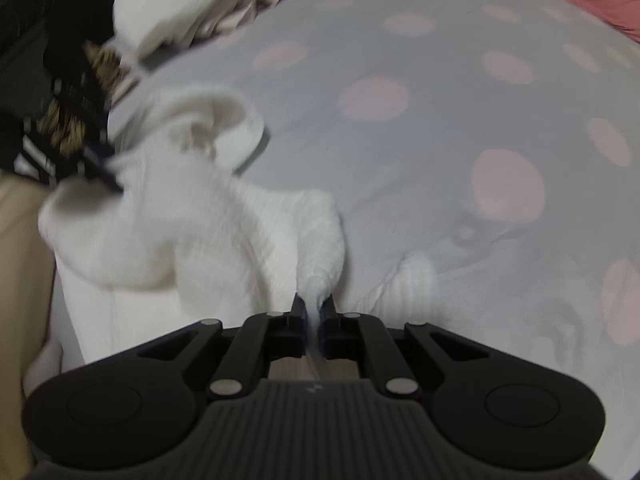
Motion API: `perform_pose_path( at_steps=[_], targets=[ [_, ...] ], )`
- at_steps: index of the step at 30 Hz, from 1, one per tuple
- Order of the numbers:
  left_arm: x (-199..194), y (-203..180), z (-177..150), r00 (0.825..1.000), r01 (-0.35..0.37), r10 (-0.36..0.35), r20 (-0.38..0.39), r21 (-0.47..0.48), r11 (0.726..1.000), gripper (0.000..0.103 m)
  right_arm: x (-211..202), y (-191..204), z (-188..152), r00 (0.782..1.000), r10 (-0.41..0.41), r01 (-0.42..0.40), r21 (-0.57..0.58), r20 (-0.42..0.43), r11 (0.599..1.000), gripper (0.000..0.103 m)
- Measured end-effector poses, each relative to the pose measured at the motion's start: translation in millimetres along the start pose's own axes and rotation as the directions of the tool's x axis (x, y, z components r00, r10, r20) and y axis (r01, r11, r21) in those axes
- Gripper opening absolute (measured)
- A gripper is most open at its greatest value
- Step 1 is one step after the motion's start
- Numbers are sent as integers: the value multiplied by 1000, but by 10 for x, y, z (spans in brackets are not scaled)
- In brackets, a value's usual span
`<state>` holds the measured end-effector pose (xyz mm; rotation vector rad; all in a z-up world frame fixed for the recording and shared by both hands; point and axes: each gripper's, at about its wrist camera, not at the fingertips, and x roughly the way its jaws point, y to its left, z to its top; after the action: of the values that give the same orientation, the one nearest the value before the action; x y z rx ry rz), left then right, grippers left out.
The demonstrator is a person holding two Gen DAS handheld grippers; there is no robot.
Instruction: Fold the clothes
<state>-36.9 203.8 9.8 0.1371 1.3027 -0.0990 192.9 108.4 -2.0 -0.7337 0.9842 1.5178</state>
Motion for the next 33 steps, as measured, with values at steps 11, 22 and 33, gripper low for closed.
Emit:
perform_pose_path(
  at_steps=[11,22,33],
  targets=[
    [-568,22,113,929,-253,314,198,-280,926,4,-911,-254,125,918,-200,99,292,341,951,6],
    [-1519,320,802,742,-382,556,373,-447,809,4,-2123,-99,425,734,-274,17,386,622,922,6],
    [-2826,42,1208,512,-394,651,560,-521,757,4,-3381,167,712,488,-337,-12,392,805,920,6]
  ],
)
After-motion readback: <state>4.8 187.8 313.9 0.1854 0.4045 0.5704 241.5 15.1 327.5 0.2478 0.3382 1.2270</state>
